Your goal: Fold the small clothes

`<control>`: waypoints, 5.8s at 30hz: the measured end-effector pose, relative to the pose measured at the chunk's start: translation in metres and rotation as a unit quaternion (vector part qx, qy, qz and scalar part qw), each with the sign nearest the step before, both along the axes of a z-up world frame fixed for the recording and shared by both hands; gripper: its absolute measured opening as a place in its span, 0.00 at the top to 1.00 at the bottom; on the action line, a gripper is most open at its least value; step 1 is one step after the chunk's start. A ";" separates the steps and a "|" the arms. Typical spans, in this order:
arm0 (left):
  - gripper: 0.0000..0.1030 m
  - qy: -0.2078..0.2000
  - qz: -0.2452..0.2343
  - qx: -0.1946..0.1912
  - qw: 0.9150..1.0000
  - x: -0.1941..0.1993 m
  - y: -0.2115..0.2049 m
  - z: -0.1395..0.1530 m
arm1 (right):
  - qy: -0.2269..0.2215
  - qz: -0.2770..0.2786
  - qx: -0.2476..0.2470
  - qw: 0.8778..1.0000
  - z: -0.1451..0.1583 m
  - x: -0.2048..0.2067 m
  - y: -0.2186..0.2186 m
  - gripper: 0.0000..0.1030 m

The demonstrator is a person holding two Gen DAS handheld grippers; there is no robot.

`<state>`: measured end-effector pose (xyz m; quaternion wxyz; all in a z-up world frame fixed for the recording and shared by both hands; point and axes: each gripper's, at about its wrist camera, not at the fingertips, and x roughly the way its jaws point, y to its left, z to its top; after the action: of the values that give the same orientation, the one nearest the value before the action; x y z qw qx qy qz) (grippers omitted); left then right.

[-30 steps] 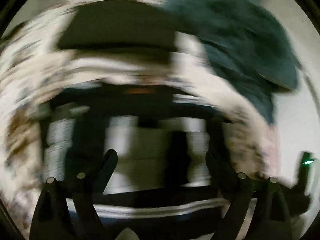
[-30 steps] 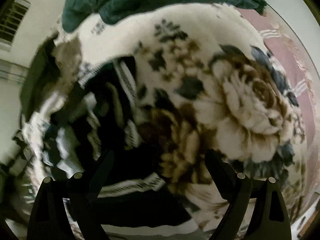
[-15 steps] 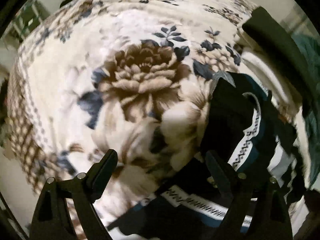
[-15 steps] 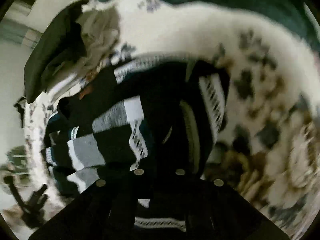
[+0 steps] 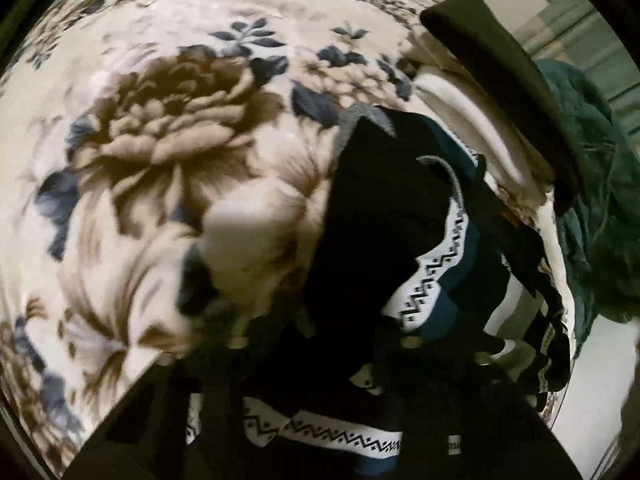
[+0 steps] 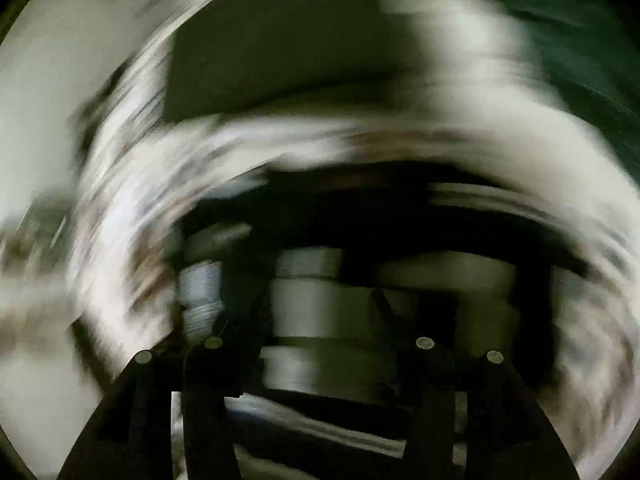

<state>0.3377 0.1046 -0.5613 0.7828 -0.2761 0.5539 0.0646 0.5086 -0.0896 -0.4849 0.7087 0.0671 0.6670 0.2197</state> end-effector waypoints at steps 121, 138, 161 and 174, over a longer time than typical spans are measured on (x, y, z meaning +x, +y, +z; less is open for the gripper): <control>0.71 0.102 0.003 -0.134 0.986 0.035 -0.053 -0.037 | -0.010 -0.107 -0.110 0.988 -0.049 0.004 -0.125 0.50; 0.73 0.084 -0.057 -0.115 0.988 0.019 -0.023 -0.003 | 0.000 -0.032 -0.172 0.985 -0.059 0.026 -0.091 0.52; 0.41 -0.008 -0.167 0.056 0.984 0.031 -0.044 0.060 | 0.083 -0.294 -0.065 0.950 -0.010 -0.167 -0.280 0.33; 0.41 0.161 -0.343 -0.036 0.925 -0.204 -0.359 0.030 | 0.114 -0.215 -0.050 0.969 0.039 -0.244 -0.423 0.33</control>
<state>0.1339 -0.2546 -0.5314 0.6468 -0.0828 0.7355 -0.1836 0.2649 -0.5128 -0.4456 0.6609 0.1981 0.7236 0.0191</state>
